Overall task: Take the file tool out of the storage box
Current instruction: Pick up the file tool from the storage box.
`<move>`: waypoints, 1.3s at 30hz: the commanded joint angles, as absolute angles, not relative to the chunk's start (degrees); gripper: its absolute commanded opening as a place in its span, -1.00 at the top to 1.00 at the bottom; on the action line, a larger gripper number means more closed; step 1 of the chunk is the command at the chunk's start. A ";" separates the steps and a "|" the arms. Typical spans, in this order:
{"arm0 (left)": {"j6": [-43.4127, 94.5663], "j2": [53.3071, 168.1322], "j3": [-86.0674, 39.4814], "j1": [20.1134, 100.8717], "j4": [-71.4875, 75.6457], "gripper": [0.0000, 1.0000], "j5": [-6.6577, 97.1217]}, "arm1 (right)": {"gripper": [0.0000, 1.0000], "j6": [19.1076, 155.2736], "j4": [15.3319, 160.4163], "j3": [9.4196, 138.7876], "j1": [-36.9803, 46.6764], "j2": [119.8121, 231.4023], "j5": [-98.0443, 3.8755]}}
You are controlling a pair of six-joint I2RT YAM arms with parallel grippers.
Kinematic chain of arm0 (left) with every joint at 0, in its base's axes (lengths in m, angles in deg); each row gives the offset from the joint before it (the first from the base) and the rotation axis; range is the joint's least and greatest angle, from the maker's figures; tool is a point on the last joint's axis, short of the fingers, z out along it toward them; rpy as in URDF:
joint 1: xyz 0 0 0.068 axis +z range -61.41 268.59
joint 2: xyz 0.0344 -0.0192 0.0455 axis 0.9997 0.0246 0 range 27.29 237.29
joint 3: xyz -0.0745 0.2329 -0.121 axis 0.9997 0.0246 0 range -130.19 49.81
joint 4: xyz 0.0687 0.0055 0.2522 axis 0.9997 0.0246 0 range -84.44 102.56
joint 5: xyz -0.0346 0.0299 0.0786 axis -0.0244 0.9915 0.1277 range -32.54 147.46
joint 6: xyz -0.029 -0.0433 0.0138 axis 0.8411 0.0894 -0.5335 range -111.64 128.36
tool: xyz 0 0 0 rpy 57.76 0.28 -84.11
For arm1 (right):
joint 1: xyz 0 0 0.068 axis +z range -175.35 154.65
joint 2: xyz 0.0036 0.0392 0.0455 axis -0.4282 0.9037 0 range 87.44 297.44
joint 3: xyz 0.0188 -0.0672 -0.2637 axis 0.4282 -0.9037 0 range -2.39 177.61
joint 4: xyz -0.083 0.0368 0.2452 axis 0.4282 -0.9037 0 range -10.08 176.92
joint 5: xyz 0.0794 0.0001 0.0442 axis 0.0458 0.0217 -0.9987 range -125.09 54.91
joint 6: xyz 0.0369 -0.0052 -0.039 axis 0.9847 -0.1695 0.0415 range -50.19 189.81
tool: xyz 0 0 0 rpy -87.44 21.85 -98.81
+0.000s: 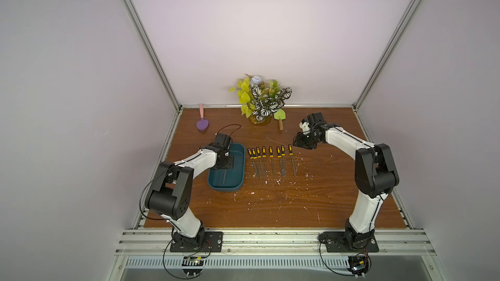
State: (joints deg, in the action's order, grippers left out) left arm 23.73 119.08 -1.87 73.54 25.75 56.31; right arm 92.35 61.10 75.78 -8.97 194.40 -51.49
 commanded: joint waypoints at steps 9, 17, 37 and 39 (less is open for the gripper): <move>19.87 105.06 4.38 74.16 9.63 1.00 28.89 | 0.19 102.21 86.05 64.09 -0.85 182.21 -62.88; 19.48 103.50 5.69 74.16 7.56 1.00 26.20 | 0.10 110.52 93.34 67.37 9.62 184.11 -58.56; 19.95 102.46 6.66 74.07 6.27 1.00 24.86 | 0.05 113.15 94.37 81.75 15.75 198.11 -59.86; 19.92 102.52 6.72 74.07 6.18 1.00 24.60 | 0.08 113.40 95.10 82.20 15.96 198.77 -60.45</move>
State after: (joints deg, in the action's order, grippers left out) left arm 20.37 103.60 6.28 73.65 7.47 25.91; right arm 113.29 93.97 79.76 15.49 199.10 -59.49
